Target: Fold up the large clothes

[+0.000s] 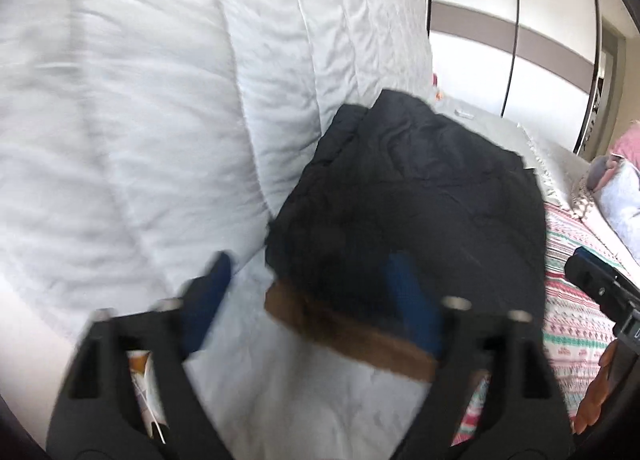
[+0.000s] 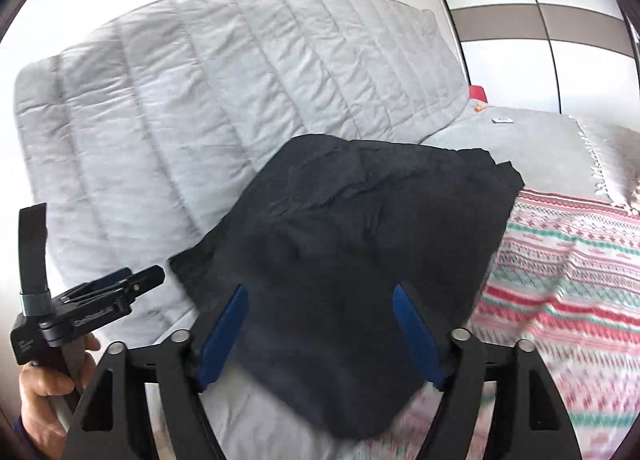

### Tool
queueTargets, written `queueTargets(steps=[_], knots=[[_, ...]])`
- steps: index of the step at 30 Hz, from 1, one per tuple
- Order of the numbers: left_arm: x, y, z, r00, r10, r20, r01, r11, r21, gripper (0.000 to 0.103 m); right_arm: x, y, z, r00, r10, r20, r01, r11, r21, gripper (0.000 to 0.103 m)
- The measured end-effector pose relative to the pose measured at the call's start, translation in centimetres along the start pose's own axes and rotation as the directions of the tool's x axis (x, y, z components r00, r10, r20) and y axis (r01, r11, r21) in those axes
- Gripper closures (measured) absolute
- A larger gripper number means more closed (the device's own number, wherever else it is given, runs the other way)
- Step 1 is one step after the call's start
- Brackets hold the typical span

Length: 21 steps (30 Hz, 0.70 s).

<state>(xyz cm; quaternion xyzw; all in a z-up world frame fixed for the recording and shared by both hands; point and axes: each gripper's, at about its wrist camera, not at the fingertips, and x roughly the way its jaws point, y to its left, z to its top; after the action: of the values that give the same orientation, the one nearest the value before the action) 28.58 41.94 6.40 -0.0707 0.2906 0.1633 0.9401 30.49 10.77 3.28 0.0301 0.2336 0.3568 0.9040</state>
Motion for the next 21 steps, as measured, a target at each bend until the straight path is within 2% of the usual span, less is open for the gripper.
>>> queueTargets(steps=[3, 5, 9, 12, 16, 21], knots=[[-3.5, -0.7, -3.3, 1.0, -0.007, -0.03, 0.008, 1.0, 0.02, 0.0, -3.3, 2.5, -1.8, 1.0, -0.003, -0.004, 0.003, 0.997, -0.073, 0.014], [-5.9, -1.2, -5.5, 0.999, 0.002, -0.045, -0.001, 1.0, 0.028, 0.0, -5.8, 3.5, -3.2, 1.0, -0.018, 0.004, 0.018, 0.994, -0.11, 0.0], [-10.8, -2.6, -9.3, 0.999, 0.031, -0.036, -0.029, 0.998, 0.061, 0.001, -10.4, 5.5, -5.4, 0.998, -0.006, 0.056, 0.012, 0.993, -0.119, 0.0], [-14.0, -3.6, -11.1, 0.998, 0.056, -0.039, -0.053, 0.995, 0.087, 0.0, -13.2, 6.6, -7.0, 0.999, -0.015, 0.043, 0.02, 0.994, -0.108, 0.0], [-18.8, -4.2, -13.1, 0.993, 0.116, 0.026, -0.118, 0.987, 0.108, 0.0, -16.7, 8.7, -9.0, 0.998, -0.018, 0.053, 0.027, 0.986, -0.163, 0.0], [-22.9, -3.9, -15.2, 0.996, 0.091, 0.024, -0.092, 0.994, 0.063, 0.0, -20.9, 10.0, -10.9, 0.998, -0.048, 0.042, 0.054, 0.986, -0.16, 0.0]])
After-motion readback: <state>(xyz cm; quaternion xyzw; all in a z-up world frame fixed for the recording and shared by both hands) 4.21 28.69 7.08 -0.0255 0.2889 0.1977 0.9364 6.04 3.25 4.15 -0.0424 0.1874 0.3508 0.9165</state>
